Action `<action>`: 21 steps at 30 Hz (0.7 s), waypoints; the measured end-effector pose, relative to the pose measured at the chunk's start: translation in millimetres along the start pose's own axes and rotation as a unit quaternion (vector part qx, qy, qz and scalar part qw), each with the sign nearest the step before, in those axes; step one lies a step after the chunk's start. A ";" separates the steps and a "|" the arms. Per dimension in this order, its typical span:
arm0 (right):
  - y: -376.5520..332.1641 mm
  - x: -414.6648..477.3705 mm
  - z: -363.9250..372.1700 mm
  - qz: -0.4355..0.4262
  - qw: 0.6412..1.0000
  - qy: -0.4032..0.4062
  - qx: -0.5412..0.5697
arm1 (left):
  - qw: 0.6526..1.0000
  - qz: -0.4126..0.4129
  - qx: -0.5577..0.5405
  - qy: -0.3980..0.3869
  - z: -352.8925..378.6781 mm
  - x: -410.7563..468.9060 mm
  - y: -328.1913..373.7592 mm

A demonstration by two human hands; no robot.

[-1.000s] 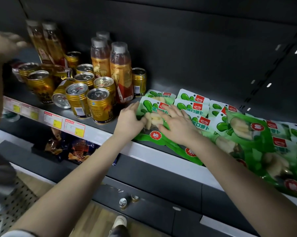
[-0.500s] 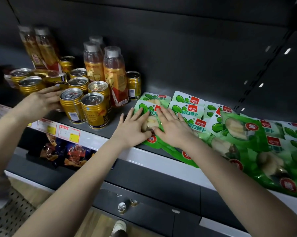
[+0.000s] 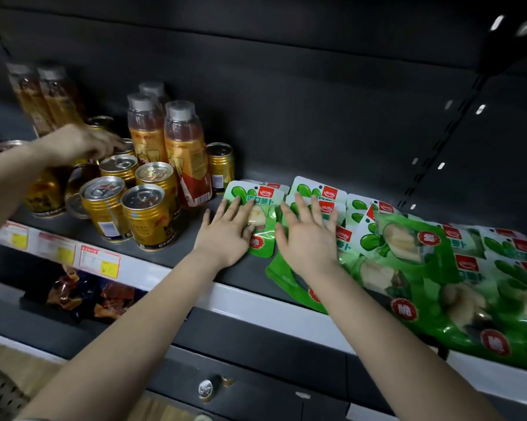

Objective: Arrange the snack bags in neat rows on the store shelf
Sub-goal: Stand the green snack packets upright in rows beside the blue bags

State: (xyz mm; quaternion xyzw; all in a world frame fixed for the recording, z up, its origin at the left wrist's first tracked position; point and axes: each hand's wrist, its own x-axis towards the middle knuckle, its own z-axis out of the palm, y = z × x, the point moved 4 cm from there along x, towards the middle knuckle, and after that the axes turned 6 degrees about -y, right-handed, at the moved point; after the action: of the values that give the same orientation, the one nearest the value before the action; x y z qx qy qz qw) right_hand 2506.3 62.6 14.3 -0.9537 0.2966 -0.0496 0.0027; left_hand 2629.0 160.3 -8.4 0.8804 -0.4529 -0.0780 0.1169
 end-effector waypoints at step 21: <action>18.1 3.7 -3.7 -0.081 0.993 -0.067 0.053 | 0.997 0.069 0.034 -0.010 1.9 1.0 10.0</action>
State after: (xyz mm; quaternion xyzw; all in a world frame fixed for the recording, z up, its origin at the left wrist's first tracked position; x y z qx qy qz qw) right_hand 2498.7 45.7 17.7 -0.9743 0.2146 -0.0009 0.0689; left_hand 2621.4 153.6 -7.5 0.8495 -0.5166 -0.0631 0.0869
